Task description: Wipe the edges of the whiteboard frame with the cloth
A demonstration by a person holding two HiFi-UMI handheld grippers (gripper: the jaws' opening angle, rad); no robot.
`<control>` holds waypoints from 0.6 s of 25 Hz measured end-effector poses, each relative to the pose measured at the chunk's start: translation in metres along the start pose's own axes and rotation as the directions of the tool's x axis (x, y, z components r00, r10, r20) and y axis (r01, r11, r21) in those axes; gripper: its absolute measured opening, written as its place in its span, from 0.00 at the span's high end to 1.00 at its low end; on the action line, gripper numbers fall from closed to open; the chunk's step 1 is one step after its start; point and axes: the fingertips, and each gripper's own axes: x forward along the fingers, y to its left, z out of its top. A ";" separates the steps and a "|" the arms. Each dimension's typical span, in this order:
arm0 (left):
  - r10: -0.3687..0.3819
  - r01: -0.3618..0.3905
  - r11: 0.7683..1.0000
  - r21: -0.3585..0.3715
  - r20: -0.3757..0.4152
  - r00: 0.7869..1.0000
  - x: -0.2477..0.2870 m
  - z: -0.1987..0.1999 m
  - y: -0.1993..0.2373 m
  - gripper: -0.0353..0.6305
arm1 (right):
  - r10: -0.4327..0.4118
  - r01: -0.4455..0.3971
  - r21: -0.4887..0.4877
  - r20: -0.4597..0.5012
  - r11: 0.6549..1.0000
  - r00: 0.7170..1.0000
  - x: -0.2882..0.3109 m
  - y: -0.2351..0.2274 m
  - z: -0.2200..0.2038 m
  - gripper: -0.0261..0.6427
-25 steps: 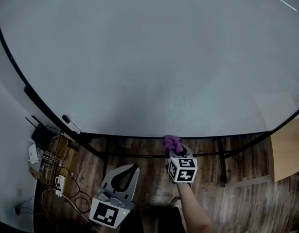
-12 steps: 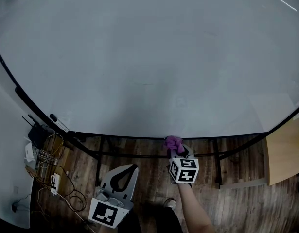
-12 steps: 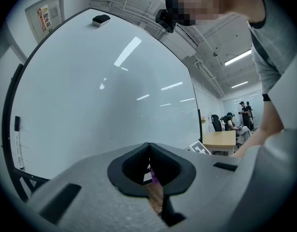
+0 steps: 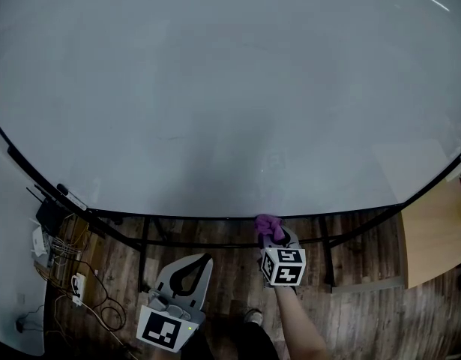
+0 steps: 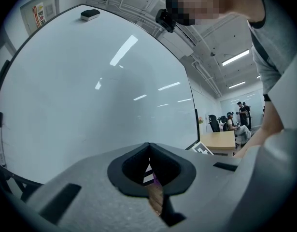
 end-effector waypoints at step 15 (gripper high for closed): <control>-0.016 0.016 1.000 0.010 0.009 1.000 0.052 0.006 -0.043 0.92 | -0.031 0.031 0.018 -0.007 0.999 0.999 -0.015 -0.076 -0.002 0.84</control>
